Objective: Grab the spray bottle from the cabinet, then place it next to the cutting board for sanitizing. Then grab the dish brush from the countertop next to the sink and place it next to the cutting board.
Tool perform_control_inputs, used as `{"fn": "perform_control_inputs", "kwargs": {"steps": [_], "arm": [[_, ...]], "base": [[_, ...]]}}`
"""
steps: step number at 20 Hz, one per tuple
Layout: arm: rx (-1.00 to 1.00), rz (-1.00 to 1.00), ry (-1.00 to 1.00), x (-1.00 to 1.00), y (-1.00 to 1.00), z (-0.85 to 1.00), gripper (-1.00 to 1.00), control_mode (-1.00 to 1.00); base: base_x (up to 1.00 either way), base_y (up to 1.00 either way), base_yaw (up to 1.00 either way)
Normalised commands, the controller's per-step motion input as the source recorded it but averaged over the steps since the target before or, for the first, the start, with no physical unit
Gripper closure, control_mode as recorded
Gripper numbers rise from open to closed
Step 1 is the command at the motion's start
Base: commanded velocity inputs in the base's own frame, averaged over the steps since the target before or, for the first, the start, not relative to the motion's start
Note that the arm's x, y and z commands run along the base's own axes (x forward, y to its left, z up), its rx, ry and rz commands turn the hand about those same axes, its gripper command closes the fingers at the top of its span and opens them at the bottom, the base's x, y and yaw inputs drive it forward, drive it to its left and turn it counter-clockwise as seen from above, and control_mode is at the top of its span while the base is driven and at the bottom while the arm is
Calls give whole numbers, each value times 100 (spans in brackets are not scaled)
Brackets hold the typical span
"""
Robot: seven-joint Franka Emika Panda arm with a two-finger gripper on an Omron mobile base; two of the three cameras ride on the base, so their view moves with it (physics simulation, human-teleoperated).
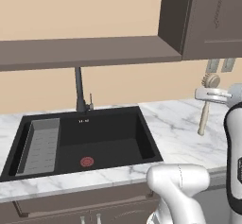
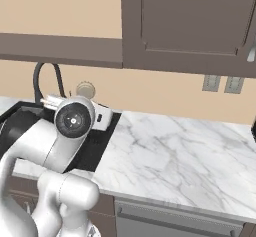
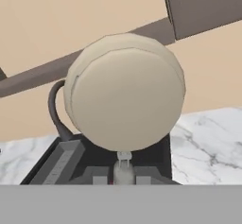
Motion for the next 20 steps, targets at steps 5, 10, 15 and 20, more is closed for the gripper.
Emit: {"fn": "perform_control_inputs", "kwargs": {"steps": [5,10,15,20], "arm": [[-9,0,-7,-59,29,24,100,-100],[-6,0,-25,-37,21,14,100,-100],[-1,0,-29,-86,5,15,100,-100],[0,0,-28,-49,16,23,100,-100]], "base": [[0,0,0],[0,0,0],[0,0,0],[0,0,0]]}}
